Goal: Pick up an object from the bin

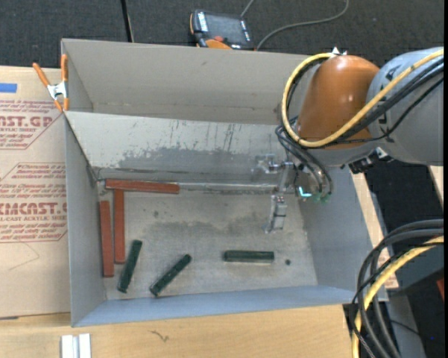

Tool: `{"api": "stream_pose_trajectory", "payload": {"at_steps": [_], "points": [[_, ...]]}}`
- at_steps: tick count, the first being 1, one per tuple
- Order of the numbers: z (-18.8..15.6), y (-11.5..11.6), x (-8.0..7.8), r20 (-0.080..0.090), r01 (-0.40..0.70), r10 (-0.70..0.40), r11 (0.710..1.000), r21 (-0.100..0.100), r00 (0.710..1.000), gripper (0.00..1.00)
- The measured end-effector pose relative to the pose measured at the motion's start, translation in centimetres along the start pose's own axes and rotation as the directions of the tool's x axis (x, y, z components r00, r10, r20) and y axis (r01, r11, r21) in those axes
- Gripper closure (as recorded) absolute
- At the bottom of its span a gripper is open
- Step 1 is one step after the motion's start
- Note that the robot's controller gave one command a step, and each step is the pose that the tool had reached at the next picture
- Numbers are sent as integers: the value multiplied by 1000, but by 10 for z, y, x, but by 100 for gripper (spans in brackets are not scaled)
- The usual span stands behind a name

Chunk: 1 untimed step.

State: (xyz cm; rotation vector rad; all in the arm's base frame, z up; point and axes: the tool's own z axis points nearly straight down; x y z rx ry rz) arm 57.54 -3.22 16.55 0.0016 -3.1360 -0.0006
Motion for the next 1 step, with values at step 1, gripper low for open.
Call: {"api": "stream_pose_trajectory", "payload": {"at_steps": [1], "points": [[101,24,59,-4,-48,48,999,-2,999,0]]}}
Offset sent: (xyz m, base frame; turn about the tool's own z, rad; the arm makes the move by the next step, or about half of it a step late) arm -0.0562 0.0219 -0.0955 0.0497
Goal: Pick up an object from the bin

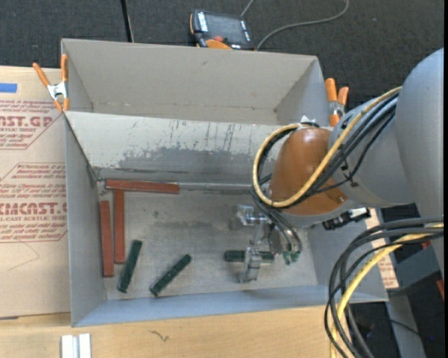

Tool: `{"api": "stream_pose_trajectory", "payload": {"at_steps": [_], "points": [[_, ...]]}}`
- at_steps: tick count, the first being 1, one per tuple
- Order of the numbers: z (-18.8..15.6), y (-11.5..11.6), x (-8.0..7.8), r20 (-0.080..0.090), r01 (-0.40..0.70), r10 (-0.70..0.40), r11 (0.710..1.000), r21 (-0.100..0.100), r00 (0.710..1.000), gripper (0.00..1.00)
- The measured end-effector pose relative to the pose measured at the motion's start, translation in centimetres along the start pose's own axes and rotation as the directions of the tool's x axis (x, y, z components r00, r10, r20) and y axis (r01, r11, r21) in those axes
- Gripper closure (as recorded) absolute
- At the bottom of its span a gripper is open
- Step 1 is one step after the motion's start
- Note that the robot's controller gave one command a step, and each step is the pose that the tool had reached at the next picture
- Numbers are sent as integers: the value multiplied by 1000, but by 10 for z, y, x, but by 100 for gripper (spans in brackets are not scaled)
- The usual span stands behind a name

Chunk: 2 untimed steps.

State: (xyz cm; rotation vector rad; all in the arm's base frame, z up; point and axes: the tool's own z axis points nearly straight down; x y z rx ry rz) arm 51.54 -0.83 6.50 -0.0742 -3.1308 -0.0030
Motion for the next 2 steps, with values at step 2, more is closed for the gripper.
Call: {"api": "stream_pose_trajectory", "payload": {"at_steps": [2], "points": [[-34,-9,15,8,-207,207,978,0,978,0]]}}
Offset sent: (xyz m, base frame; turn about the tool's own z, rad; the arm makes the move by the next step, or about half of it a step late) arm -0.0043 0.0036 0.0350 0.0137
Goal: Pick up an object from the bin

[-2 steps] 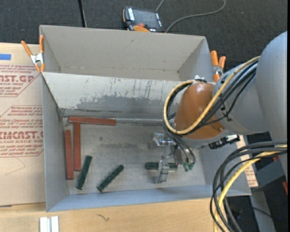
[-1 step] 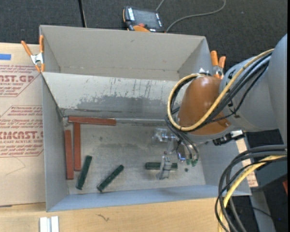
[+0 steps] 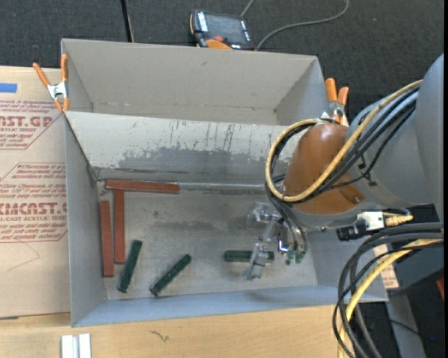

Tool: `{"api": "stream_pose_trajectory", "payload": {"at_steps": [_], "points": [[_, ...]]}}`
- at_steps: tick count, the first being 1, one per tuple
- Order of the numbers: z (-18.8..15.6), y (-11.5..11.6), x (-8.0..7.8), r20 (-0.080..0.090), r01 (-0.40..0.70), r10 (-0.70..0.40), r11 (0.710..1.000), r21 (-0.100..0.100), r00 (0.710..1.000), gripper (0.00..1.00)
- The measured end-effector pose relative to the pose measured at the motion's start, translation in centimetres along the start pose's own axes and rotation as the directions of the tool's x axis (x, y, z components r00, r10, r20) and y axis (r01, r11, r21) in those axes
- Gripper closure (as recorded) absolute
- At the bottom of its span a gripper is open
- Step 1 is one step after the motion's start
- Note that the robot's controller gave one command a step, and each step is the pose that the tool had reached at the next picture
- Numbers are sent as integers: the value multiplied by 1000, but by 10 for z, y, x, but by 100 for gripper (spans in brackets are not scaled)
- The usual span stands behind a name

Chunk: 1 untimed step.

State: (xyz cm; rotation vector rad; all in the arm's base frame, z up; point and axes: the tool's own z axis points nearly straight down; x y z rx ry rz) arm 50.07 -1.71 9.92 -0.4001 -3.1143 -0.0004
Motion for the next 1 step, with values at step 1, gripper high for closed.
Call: {"api": "stream_pose_trajectory", "payload": {"at_steps": [1], "points": [[31,-2,5,-1,-125,125,992,0,992,0]]}}
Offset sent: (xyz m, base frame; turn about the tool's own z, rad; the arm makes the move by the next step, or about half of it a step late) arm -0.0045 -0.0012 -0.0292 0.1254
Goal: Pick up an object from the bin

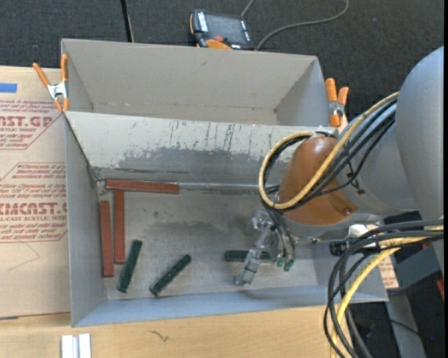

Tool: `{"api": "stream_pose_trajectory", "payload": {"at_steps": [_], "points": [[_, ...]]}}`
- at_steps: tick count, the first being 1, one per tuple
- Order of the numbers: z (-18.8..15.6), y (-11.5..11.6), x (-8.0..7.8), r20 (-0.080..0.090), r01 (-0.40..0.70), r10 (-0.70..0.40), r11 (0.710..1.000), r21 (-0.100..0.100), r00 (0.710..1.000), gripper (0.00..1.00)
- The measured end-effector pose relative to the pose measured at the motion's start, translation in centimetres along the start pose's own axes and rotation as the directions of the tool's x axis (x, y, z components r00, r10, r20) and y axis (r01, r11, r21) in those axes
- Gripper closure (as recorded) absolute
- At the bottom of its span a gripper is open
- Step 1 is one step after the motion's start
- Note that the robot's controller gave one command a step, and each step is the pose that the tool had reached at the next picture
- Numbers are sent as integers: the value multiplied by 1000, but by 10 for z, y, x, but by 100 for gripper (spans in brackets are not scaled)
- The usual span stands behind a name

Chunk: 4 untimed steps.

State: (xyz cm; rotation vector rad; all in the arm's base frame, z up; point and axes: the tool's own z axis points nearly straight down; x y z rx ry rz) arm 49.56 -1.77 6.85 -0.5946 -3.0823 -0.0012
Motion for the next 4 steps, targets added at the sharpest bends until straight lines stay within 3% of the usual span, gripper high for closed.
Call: {"api": "stream_pose_trajectory", "payload": {"at_steps": [1,2,4], "points": [[0,16,12,0,-114,114,994,0,994,0],[-1,16,12,1,-113,113,994,0,994,100],[-118,17,10,8,-111,111,994,-3,994,100]]}}
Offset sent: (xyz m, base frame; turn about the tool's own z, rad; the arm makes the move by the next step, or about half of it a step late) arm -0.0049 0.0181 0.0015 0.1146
